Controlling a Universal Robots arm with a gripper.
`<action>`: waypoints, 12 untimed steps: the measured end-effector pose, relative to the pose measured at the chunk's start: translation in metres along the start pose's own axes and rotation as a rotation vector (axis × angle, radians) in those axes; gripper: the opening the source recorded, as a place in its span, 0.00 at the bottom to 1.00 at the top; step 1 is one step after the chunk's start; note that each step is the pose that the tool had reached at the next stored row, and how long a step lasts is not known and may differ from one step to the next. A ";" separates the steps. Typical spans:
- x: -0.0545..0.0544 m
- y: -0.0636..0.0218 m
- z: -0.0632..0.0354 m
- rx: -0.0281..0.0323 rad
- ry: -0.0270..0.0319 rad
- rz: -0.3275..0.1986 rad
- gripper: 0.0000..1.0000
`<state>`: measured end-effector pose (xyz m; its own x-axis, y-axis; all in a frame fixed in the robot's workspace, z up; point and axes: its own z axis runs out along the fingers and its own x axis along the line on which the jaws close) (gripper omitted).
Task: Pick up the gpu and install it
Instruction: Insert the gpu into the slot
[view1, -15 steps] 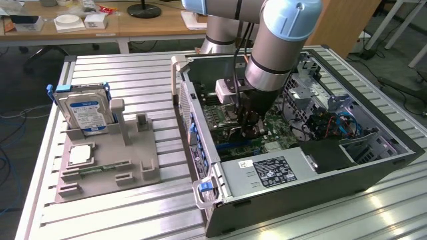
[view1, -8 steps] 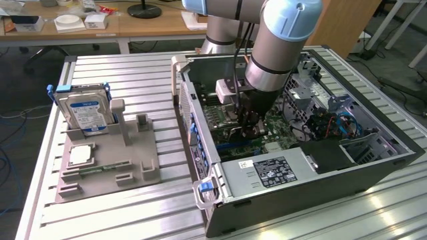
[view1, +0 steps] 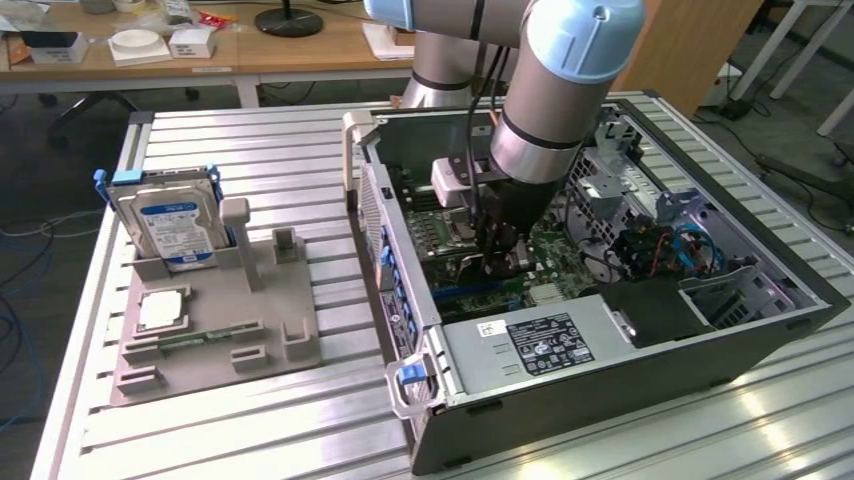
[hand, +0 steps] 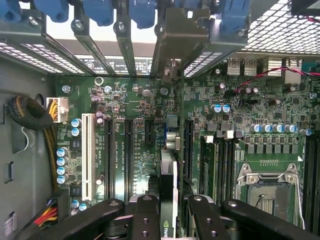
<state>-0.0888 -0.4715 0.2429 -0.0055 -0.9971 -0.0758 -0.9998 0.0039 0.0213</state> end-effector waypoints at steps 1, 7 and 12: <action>0.000 0.0000 0.0000 0.0002 -0.0001 0.003 0.27; 0.000 0.0000 0.0002 0.0013 -0.0003 0.017 0.27; 0.000 0.0000 0.0002 0.0013 -0.0004 0.017 0.27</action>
<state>-0.0888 -0.4716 0.2427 -0.0224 -0.9969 -0.0758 -0.9996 0.0208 0.0213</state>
